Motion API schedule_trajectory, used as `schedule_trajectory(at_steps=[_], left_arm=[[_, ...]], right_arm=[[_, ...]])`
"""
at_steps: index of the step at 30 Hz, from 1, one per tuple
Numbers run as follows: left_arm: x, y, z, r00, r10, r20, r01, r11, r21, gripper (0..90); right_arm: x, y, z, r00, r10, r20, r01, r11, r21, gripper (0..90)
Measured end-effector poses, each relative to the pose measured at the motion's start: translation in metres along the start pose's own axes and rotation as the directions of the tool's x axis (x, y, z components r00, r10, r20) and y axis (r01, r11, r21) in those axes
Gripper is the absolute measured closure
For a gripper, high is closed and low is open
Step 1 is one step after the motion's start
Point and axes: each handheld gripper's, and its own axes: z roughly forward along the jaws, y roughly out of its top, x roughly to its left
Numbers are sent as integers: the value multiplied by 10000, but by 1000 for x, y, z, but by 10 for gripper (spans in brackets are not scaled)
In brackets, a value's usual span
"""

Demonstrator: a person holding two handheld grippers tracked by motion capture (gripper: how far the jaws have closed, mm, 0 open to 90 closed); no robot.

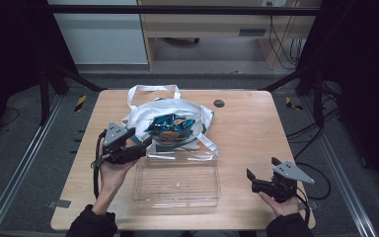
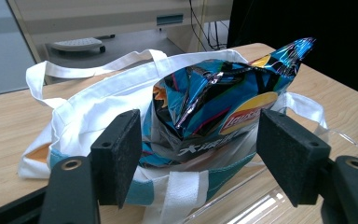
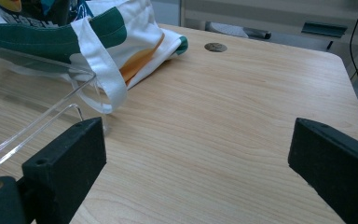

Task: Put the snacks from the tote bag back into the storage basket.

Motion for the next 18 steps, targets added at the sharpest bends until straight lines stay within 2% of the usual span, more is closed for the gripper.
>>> schedule_trajectory(at_steps=[14,18], left_arm=[[1,1,15,10000,74,51,-75,9998,169,343],[2,2,18,9999,158,-43,-157,9997,205,346]], right_arm=[[0,0,0,10000,-34,0,34,10000,5,45],[0,0,0,10000,-34,-21,34,10000,0,45]])
